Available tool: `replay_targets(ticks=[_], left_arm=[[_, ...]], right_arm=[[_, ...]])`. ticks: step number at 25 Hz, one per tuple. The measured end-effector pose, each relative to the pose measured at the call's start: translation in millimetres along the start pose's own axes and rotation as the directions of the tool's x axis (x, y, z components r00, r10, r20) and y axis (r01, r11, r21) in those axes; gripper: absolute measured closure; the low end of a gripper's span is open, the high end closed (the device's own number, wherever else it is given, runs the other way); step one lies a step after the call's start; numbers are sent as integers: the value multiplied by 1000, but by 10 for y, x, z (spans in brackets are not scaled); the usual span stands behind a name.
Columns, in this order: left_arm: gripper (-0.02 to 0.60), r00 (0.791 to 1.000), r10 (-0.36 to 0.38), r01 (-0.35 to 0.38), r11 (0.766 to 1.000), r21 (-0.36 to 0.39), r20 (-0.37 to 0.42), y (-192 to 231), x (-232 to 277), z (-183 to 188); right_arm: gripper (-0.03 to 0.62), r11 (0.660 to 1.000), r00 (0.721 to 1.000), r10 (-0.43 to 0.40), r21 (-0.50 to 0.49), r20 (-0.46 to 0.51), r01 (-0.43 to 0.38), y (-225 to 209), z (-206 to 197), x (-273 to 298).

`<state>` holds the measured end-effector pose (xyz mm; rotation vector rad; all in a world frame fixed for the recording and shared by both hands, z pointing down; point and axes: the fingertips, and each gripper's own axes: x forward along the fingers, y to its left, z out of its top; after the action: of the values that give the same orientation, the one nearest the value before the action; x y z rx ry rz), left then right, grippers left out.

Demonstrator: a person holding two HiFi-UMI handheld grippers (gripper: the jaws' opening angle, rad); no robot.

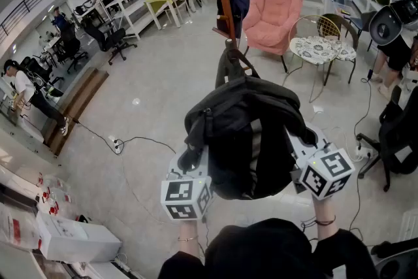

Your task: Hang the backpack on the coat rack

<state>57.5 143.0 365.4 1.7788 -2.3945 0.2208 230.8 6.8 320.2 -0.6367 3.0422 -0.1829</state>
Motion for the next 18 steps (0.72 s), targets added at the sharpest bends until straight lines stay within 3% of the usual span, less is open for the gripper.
replay_targets(ticks=[11, 18], left_arm=[[483, 999, 31, -32, 999, -30, -22, -10, 14, -121], [483, 997, 39, -42, 998, -53, -62, 237, 117, -268]], right_arm=[[557, 1000, 999, 22, -3, -28, -22, -37, -91, 64], [557, 1000, 997, 22, 21, -72, -20, 34, -251, 351]])
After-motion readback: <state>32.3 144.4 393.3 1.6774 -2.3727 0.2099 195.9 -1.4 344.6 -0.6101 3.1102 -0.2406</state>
